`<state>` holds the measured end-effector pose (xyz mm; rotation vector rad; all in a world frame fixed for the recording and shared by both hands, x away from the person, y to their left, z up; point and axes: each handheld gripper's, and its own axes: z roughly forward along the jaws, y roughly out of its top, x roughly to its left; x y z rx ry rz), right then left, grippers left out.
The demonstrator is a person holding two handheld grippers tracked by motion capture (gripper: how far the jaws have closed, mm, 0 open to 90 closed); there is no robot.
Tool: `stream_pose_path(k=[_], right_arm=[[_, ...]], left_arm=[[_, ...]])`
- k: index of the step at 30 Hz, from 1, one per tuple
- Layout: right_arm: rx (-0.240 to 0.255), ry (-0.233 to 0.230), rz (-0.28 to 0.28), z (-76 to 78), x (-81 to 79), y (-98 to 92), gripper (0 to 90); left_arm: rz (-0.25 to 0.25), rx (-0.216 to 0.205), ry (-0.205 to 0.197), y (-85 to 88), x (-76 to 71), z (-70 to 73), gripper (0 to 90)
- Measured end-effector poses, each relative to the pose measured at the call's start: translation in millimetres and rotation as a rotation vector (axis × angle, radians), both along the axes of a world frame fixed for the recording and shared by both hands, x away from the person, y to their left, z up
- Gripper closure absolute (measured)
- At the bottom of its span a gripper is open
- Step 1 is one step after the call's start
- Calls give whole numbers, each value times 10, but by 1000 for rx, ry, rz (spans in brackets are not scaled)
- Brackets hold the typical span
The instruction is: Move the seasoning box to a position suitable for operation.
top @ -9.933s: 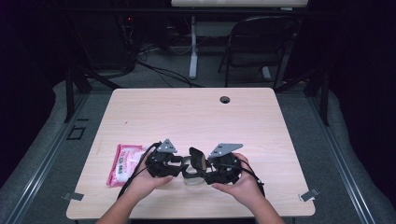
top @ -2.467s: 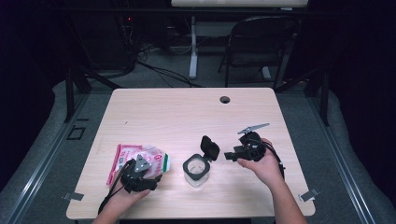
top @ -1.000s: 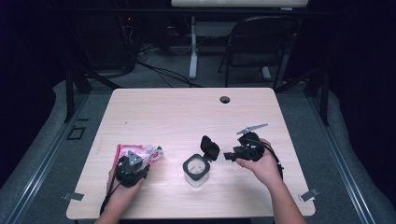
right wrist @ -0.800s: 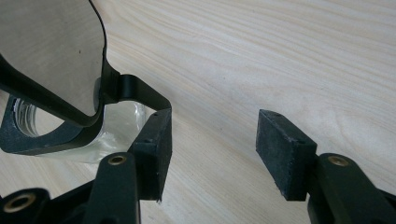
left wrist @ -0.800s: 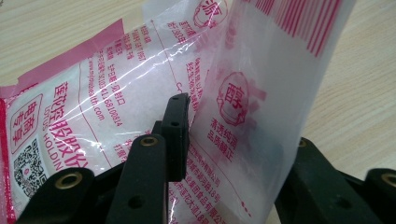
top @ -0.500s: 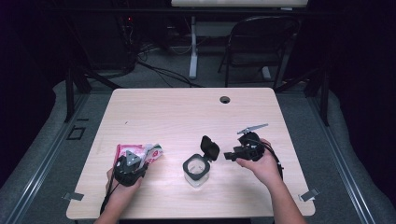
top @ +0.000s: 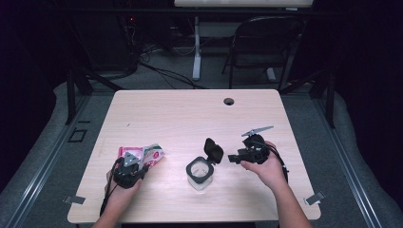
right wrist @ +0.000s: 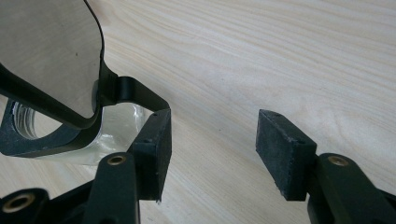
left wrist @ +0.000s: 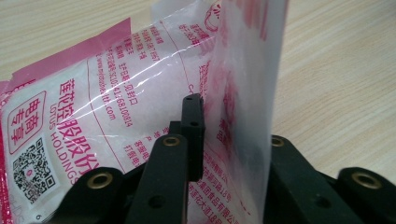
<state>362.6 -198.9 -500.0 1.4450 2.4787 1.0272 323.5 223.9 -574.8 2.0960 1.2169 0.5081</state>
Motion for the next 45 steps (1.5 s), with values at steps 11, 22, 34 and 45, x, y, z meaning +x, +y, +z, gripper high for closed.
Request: stream_pose_path(k=[11, 22, 34, 45], right_arm=[[-1, -5, -5, -1, -4, -8, 459], [0, -2, -2, 1, -4, -8, 459], [-3, 2, 1, -11, 2, 5, 459], [-2, 3, -1, -18, 6, 4, 459]], left_arm=[[-19, -29, 9, 62, -5, 96, 854], [-23, -66, 7, 152, -36, 195, 855], [-33, -97, -18, 274, -110, 349, 896], [-31, -59, -80, 349, -156, 526, 897]])
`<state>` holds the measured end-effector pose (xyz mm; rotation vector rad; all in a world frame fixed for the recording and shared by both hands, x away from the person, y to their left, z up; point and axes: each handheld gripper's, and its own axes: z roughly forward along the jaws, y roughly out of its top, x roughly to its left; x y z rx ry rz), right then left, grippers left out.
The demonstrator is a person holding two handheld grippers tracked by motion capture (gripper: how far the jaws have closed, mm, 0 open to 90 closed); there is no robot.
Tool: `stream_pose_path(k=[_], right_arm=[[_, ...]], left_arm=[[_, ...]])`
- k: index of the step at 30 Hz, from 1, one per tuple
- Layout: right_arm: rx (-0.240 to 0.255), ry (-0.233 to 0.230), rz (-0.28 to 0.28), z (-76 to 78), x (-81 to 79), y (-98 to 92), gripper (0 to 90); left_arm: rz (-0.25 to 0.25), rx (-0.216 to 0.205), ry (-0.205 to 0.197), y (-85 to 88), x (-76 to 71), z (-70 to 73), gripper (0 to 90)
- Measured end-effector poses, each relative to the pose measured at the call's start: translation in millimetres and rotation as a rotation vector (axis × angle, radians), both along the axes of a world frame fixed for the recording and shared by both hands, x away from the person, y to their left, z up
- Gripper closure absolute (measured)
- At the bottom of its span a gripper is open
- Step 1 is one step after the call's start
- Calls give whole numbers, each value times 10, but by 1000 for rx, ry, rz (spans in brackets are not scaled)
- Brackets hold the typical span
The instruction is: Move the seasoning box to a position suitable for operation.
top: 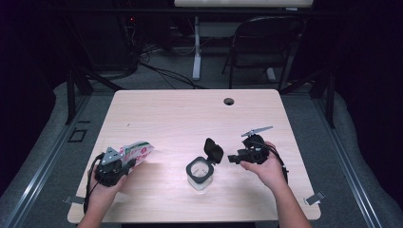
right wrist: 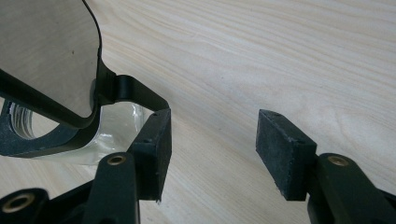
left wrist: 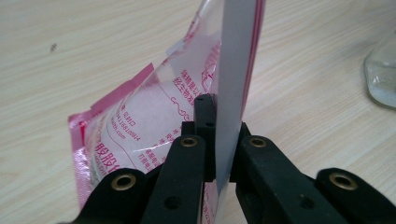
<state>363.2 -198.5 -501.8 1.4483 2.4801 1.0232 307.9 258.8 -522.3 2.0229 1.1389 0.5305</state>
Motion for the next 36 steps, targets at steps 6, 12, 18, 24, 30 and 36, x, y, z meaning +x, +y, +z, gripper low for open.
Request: stream_pose_path(k=[6, 12, 18, 24, 30, 36], right_arm=[[5, 0, -4, 0, 2, -4, 459], [5, -3, -7, 6, -5, -6, 459], [9, -6, -10, 9, -1, -21, 459], [11, -10, -16, 16, -2, -34, 459], [14, -11, -19, 22, 0, -49, 460], [20, -13, -22, 23, 1, -57, 460]], left_arm=[[18, -19, -4, 106, 31, 165, 897], [32, 14, 3, 208, 93, 370, 898], [69, 45, -27, 352, 148, 664, 898], [61, 40, -68, 378, 111, 902, 898], [23, 28, -73, 222, 118, 929, 898], [-27, 21, -55, 8, 182, 871, 898]])
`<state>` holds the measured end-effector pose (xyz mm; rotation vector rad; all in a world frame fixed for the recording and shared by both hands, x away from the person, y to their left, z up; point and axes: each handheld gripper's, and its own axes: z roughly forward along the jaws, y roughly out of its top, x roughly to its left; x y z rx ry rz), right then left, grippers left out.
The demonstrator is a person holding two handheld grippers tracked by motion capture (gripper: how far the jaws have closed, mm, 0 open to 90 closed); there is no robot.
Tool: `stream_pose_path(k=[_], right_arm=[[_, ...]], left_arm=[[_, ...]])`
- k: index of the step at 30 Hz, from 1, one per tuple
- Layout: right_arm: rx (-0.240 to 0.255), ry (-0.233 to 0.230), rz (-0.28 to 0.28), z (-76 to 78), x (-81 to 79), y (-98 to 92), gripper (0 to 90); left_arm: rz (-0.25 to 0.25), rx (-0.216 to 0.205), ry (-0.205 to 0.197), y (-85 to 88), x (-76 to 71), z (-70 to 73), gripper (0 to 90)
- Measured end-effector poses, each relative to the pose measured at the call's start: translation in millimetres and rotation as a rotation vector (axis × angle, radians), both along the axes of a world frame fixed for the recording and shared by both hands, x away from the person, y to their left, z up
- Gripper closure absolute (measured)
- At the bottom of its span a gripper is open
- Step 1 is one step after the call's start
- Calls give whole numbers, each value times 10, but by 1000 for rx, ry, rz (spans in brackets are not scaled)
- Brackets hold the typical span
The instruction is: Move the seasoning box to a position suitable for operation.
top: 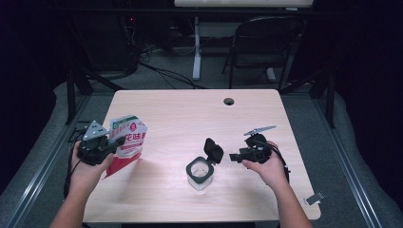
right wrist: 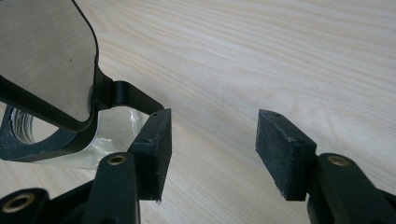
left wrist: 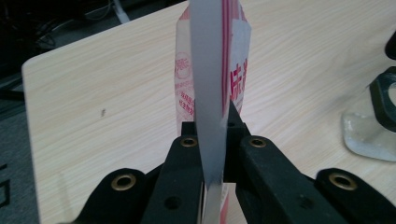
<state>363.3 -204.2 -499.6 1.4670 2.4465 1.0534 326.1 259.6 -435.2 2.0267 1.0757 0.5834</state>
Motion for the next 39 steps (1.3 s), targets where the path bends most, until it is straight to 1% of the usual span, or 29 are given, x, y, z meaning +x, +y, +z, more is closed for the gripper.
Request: stream_pose_path(k=[5, 6, 7, 8, 9, 10, 11, 12, 14, 16, 18, 22, 26, 27, 29, 30, 32, 33, 34, 39], right_arm=[[4, -2, -4, 1, 1, -7, 460], [5, -1, -2, 3, 2, -10, 460], [5, -1, -2, 3, 2, -10, 460], [2, -1, -2, 4, 3, -14, 460], [1, -1, -3, 4, 3, -16, 460], [2, -1, -3, 5, 3, -17, 460], [2, -1, -3, 5, 3, -17, 460], [3, -4, -6, 4, 3, -18, 460], [1, -3, -6, 4, 3, -20, 460], [1, -3, -5, 5, 2, -21, 460], [5, -5, -4, 5, 1, -22, 460], [10, -4, -4, 12, 0, -34, 460], [8, -6, -7, 13, -2, -28, 460], [8, -6, -7, 13, -2, -28, 460], [3, -7, -4, 13, -1, -21, 460], [8, -7, -6, 12, -3, -16, 460], [6, -6, -5, 9, -2, -13, 461], [4, -2, -3, 8, -1, -12, 460], [4, -1, -3, 6, 0, -10, 460], [5, -5, -2, 7, -3, -1, 460]], left_arm=[[-55, -3, 13, -220, 45, -25, 898], [-55, -3, 13, -220, 45, -25, 898], [-66, -2, 17, -266, 54, -26, 898], [-85, -3, 17, -366, 71, -32, 898], [-97, 1, 19, -411, 76, -28, 897], [-106, -5, 16, -458, 81, -28, 898], [-106, -5, 16, -458, 81, -28, 898], [-126, -16, 9, -544, 86, -22, 898], [-143, -31, 3, -619, 79, -32, 898], [-155, -41, 9, -679, 70, -87, 897], [-164, -47, 28, -712, 59, -185, 896], [-157, -102, 55, -649, 4, -315, 893], [-145, -105, 63, -561, -80, -396, 888], [-145, -105, 63, -561, -80, -396, 883], [-134, -83, 78, -486, -144, -491, 880], [-128, -84, 85, -462, -163, -542, 879], [-142, -118, 95, -406, -198, -636, 874], [-144, -123, 97, -392, -214, -672, 872], [-142, -118, 97, -386, -228, -697, 867], [-138, -115, 87, -352, -251, -721, 867]])
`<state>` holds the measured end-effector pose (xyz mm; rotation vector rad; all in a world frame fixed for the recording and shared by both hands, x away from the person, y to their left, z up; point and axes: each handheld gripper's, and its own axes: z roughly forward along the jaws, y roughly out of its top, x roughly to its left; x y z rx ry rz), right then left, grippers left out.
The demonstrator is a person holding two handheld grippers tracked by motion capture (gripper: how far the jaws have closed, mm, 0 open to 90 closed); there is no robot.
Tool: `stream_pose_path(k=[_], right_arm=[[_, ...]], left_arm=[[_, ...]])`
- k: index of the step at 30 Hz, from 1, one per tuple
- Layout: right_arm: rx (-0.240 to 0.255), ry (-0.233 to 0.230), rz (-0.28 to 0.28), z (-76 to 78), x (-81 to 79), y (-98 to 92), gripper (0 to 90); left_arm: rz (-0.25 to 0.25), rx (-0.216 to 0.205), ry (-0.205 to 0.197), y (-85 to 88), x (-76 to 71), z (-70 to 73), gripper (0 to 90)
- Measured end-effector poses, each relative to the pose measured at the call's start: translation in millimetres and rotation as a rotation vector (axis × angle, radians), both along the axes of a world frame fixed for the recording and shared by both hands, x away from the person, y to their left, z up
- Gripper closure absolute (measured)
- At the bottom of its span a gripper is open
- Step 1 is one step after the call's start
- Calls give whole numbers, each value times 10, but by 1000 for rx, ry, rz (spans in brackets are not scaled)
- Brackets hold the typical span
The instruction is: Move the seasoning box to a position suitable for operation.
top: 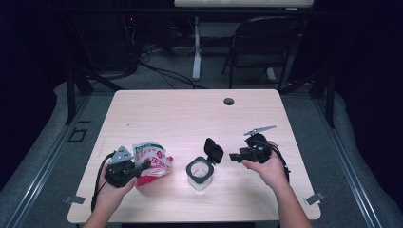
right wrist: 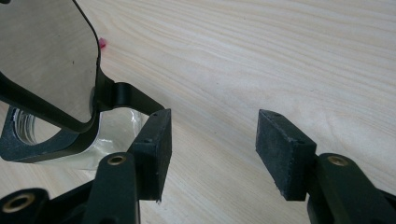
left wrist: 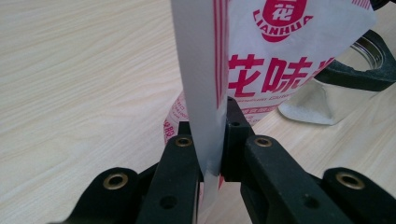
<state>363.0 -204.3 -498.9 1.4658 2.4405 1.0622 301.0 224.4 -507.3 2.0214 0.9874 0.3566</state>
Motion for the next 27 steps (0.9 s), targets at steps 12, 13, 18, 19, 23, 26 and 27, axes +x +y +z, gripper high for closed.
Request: stream_pose_path(k=[12, 13, 18, 19, 23, 26, 27], right_arm=[[24, -2, -9, 96, -26, -58, 505], [27, -12, -11, 120, -36, -60, 514], [28, -45, 7, 272, -102, -68, 556], [24, -48, 12, 295, -110, -73, 561], [17, -51, 28, 366, -157, -67, 577], [17, -58, 53, 483, -223, -50, 594], [16, -62, 64, 531, -254, -39, 595]], left_arm=[[-5, -28, 8, 4, 0, -62, 890], [-5, -28, 8, 4, 0, -62, 890], [-7, -34, 11, 13, -3, -66, 889], [-7, -34, 11, 13, -3, -66, 890], [-6, -31, 9, 3, -8, -68, 889], [-3, -34, 8, 9, -7, -69, 889], [-3, -36, 11, 18, -4, -71, 889]])
